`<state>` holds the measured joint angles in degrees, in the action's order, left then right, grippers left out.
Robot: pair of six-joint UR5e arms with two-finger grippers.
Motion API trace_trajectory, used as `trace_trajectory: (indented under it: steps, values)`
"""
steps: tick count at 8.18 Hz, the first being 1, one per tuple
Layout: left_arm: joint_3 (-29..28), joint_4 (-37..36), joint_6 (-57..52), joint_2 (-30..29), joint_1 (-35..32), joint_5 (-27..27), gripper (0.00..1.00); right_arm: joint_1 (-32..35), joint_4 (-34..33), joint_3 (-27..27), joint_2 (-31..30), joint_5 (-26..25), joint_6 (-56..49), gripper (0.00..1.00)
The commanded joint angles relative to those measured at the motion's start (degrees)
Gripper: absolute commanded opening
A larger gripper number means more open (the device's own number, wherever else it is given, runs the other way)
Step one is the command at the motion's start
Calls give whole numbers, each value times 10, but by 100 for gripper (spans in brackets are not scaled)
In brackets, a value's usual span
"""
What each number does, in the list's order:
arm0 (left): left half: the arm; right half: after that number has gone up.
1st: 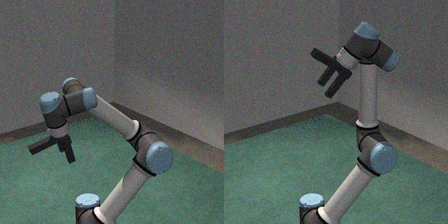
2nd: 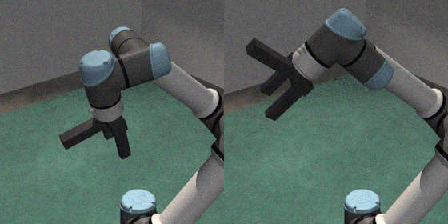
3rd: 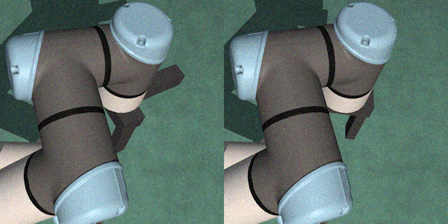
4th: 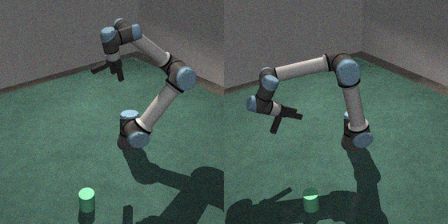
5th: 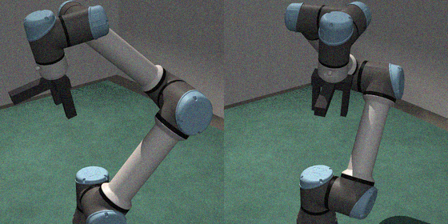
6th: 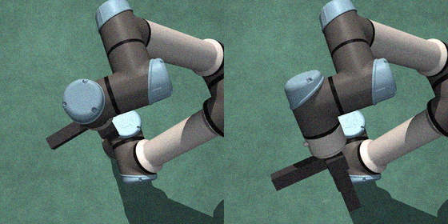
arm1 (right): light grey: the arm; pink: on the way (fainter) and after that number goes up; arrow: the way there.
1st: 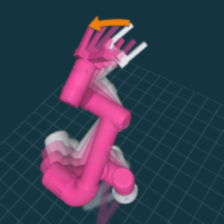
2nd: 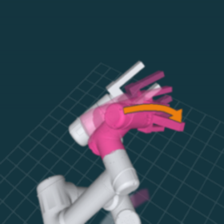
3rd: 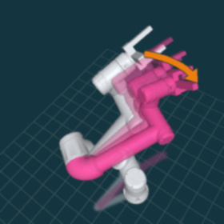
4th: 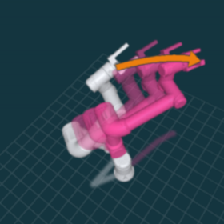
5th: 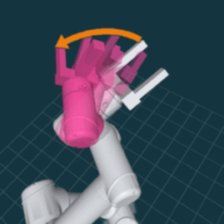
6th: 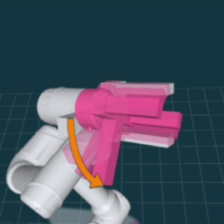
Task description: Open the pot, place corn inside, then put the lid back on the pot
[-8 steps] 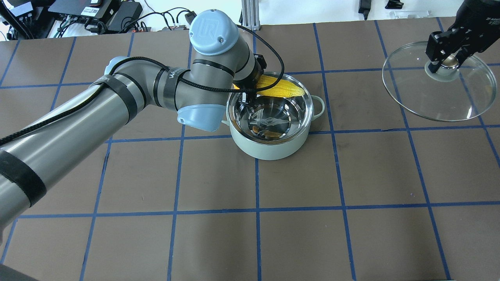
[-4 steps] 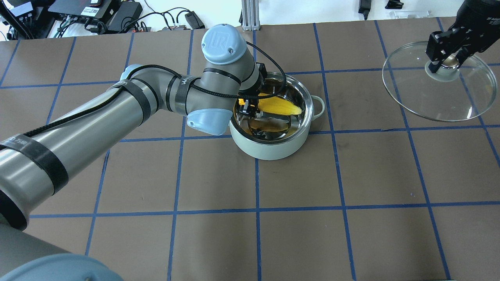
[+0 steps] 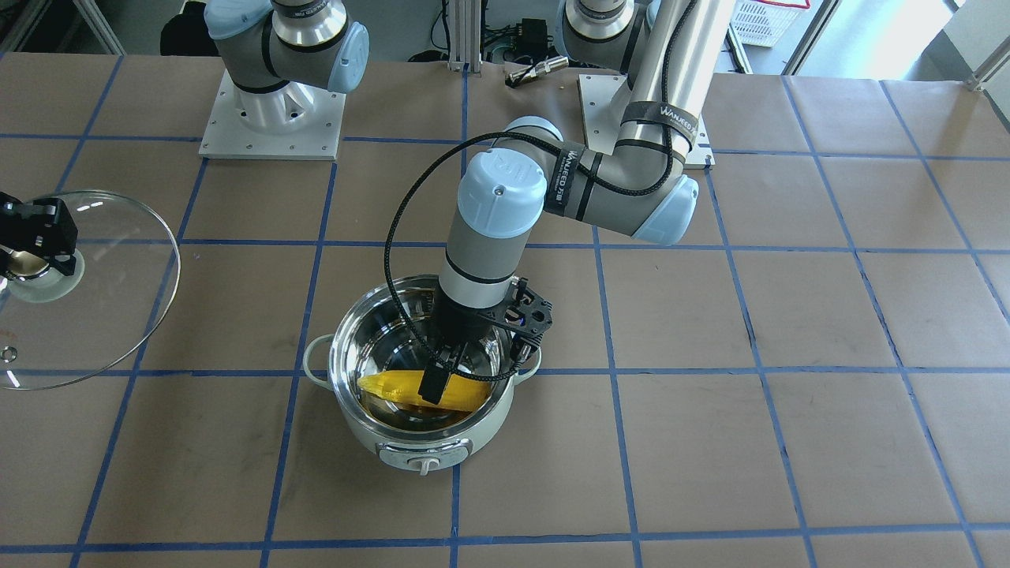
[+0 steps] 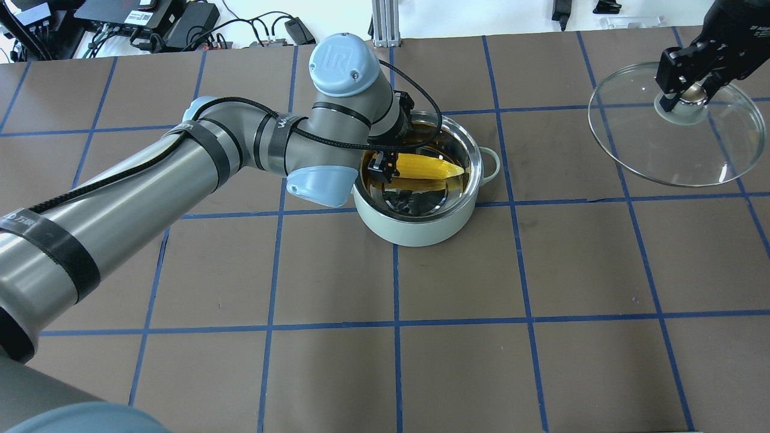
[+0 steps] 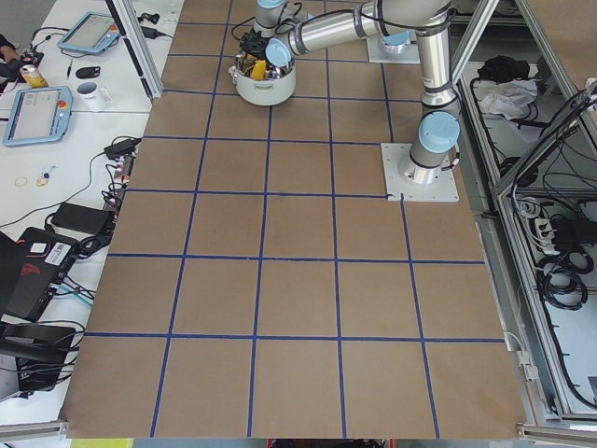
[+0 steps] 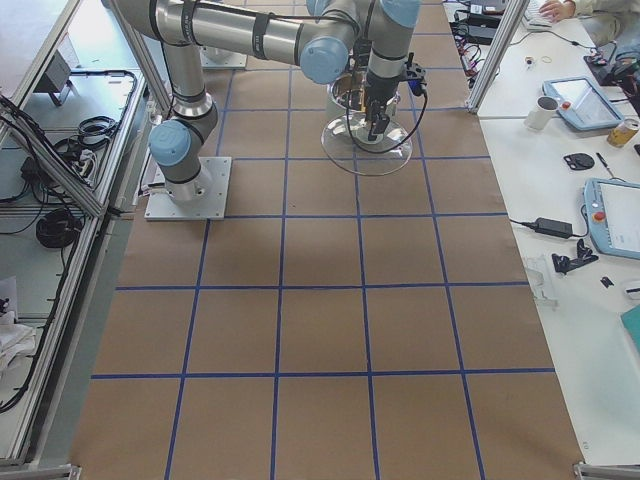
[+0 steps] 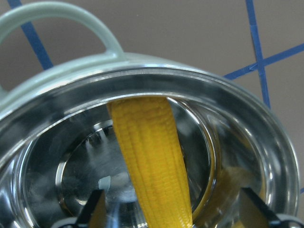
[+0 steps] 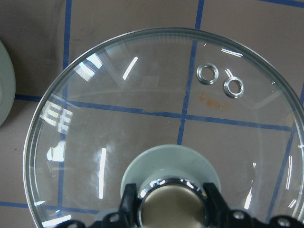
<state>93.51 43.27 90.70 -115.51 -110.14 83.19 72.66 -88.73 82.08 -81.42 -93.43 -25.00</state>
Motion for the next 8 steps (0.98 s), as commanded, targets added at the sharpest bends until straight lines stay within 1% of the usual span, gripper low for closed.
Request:
trace_trajectory:
  steps: [1, 2, 3, 4, 5, 6, 7, 8]
  values:
    - [-3, 8, -53, 24, 6, -3, 100, 11, -5, -7, -2, 0, 2, 0]
    - [-3, 22, -126, 41, 9, -6, 100, 23, -7, -8, -2, 3, 10, 0]
    - [-5, 46, -190, 63, 11, -30, 100, 43, -9, -9, -2, 8, 32, 0]
    - [-5, 72, -239, 80, 14, -44, 100, 77, -11, -12, -1, 4, 88, 0]
    - [-5, 95, -299, 94, 34, -43, 100, 110, -13, -17, 3, 6, 124, 0]
    - [-5, 112, -381, 112, 68, -45, 100, 127, -22, -17, 7, 17, 161, 1]
    - [-5, 152, -475, 132, 107, -44, 100, 145, -31, -17, 13, 43, 185, 1]
    - [-6, 180, -555, 147, 142, -44, 100, 175, -62, -17, 27, 46, 234, 2]
